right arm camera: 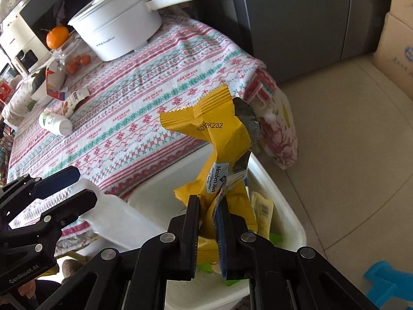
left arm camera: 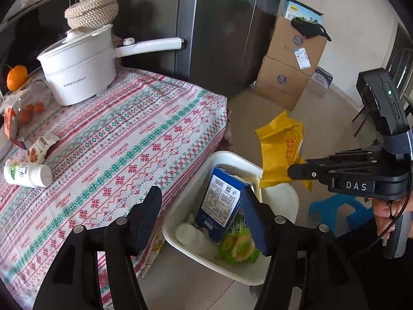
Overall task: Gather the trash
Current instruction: 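Carry the clear bottle and yellow wrapper to the white bin and release both, then move both tools back to the table toward the white yogurt bottle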
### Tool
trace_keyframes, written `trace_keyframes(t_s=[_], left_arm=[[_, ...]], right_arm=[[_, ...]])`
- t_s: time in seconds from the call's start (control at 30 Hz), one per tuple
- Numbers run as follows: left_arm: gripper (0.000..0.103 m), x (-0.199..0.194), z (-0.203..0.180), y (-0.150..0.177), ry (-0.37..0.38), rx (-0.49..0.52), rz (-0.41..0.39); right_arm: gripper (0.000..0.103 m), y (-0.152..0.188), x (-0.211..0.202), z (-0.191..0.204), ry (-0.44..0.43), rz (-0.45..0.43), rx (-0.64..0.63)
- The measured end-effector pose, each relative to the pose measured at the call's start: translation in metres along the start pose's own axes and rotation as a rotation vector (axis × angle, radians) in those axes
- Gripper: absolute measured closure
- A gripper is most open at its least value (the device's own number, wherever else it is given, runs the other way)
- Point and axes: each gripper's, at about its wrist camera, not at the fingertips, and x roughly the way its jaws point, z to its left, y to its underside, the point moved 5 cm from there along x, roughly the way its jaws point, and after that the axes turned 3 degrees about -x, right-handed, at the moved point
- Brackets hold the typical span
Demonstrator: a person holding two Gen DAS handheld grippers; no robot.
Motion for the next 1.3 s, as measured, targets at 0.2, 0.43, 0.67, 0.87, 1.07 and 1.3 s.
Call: trace_keyframes(t_s=[0.2, 0.43, 0.67, 0.87, 1.07, 1.3], left_arm=[[0.027, -0.009, 0.035, 0.006, -0.064, -0.072, 0.033], [0.018, -0.031, 0.076, 0.016, -0.145, -0.142, 0.032], [0.015, -0.053, 0.111, 0.025, -0.184, -0.221, 0.019], [0.014, -0.074, 0.144, 0.032, -0.216, -0.292, -0.001], [0.014, -0.088, 0.193, 0.042, -0.249, -0.414, -0.003], [0.014, -0.091, 0.257, 0.045, -0.311, -0.553, 0.014]], right_arm=[[0.091, 0.009, 0.017, 0.004, 0.001, 0.074, -0.014], [0.088, 0.016, 0.033, 0.014, 0.014, 0.141, -0.037], [0.041, 0.018, 0.042, 0.012, 0.018, 0.194, 0.028], [0.034, 0.011, 0.04, 0.023, 0.017, 0.174, 0.023], [0.032, 0.002, 0.045, 0.049, 0.001, 0.174, -0.009], [0.028, -0.026, 0.05, 0.098, -0.02, 0.142, -0.099]])
